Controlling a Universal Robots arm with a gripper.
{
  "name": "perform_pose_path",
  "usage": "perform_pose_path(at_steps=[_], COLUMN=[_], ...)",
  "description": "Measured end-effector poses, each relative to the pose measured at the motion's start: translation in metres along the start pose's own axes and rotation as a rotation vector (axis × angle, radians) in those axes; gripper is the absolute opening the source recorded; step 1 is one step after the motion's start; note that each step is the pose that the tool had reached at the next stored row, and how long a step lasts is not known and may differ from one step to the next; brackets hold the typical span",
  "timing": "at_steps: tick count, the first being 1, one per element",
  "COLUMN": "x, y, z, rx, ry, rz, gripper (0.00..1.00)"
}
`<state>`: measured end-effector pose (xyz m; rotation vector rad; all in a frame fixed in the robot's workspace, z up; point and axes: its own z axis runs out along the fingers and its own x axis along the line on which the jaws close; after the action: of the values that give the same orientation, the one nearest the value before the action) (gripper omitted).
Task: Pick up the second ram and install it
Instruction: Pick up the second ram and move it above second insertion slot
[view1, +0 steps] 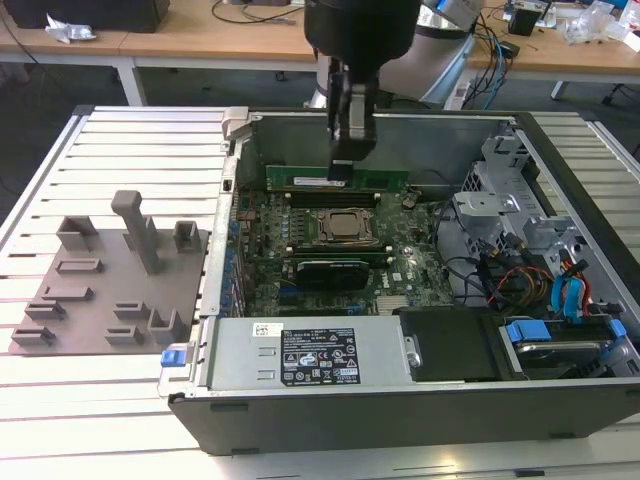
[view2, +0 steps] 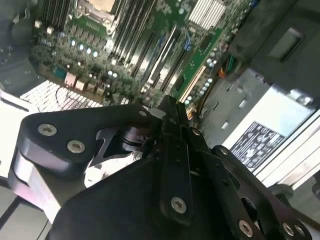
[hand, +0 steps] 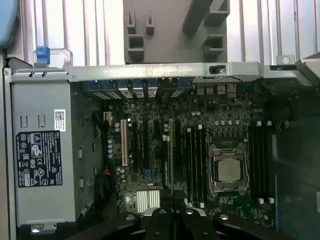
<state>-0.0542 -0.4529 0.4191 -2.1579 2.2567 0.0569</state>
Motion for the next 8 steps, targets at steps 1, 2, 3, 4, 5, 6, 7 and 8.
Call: perform_pose_path(at_steps=[1, 2, 3, 4, 5, 6, 7, 8], x=[-0.0002, -0.0004, -0.0006, -0.0008, -0.0011, -0.0014, -0.0016, -0.002], y=[-0.0053, -0.0094, -0.0133, -0.0179, -0.0246, -0.0322, -0.0375, -0.0448], z=[0.0, 0.0, 0.0, 0.0, 0.0, 0.0001, 0.0001, 0.0002], rx=[-0.0003, -0.0005, -0.0007, -0.001, -0.0015, -0.0018, -0.0023, -0.0028], ry=[0.0001, 0.0, 0.0001, 0.0001, 0.0002, 0.0001, 0.0002, 0.0002], rz=[0.0, 0.0, 0.0, 0.0, 0.0, 0.0, 0.0, 0.0], gripper=[0.12, 0.12, 0.12, 0.12, 0.12, 0.12, 0.12, 0.12])
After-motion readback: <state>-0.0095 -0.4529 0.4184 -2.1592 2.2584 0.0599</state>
